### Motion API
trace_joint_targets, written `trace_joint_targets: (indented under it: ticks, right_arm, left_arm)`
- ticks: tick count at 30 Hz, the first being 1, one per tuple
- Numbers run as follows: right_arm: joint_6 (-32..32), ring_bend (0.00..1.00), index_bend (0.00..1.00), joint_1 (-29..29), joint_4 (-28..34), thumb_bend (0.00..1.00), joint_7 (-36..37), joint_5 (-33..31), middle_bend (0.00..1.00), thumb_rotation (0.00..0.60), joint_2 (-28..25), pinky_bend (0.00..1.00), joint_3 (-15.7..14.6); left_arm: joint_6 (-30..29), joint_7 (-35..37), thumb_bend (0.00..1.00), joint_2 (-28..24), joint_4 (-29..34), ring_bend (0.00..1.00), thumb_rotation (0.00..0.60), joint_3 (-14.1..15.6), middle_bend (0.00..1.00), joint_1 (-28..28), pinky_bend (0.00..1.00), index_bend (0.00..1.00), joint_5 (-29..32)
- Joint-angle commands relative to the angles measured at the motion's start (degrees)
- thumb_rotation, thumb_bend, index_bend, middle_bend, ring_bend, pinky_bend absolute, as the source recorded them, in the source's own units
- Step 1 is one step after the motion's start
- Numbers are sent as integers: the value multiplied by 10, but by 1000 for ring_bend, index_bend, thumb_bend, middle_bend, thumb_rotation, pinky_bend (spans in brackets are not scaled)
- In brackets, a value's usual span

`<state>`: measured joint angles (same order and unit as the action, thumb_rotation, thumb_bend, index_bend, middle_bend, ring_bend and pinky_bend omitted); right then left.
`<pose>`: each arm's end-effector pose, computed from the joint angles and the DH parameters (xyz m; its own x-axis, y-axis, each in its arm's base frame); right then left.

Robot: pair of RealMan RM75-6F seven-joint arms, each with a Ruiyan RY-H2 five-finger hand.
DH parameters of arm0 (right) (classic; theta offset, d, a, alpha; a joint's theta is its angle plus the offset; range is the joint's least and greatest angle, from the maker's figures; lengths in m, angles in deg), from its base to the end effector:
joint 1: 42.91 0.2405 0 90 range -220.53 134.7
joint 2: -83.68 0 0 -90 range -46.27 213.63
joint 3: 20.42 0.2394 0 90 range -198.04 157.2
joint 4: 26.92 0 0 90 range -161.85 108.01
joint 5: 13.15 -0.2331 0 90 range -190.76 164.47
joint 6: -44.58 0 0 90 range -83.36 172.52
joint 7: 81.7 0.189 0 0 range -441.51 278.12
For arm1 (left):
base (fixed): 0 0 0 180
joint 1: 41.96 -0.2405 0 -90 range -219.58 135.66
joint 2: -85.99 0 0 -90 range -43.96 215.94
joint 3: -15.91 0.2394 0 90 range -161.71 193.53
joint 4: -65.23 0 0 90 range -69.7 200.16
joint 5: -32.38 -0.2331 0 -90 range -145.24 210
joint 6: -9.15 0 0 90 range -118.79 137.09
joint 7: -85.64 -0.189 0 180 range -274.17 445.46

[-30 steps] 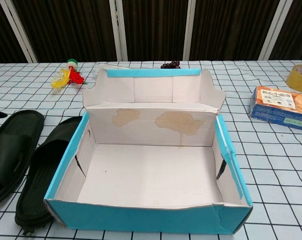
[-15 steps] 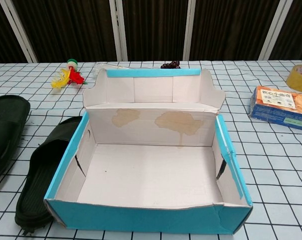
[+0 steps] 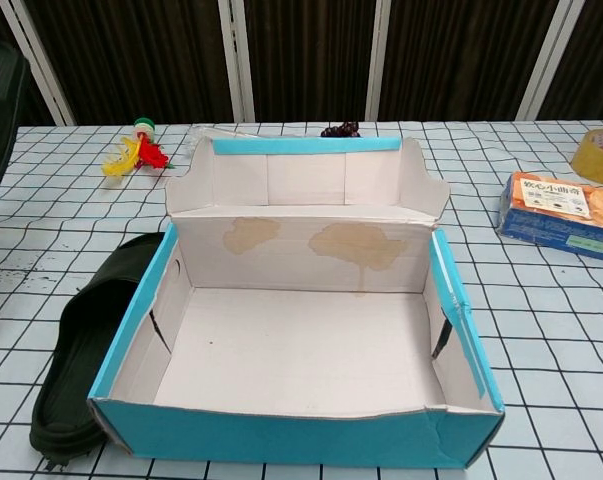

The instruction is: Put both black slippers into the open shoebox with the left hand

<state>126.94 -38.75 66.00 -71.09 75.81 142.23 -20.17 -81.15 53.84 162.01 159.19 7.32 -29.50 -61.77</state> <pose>-0.3156 -0.2119 0.1409 0.3099 -0.1009 0.9454 -0.9508 -0.0277 0.3087 -0.1982 0.2700 0.0972 0.6080 -0.3127 0.7297 0.7274 -0.1488 -0.6699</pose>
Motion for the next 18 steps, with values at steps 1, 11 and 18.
trace_joint_targets:
  ticks: [1, 11, 18]
  right_arm:
    - [1, 95, 13, -1, -3, 221, 6, 1, 75, 600, -1, 72, 0]
    - [1, 95, 14, 0, -7, 221, 16, 1, 74, 600, -1, 72, 1]
    - [0, 95, 13, 0, -10, 221, 22, 2, 75, 600, -1, 72, 0]
  left_arm:
    - [22, -51, 398, -25, 42, 116, 600, -28, 607, 35, 62, 420, -24]
    - [142, -190, 398, -71, 126, 135, 600, -75, 602, 160, 62, 435, -143]
    - [231, -259, 399, -115, 145, 135, 600, -68, 597, 227, 69, 450, -263]
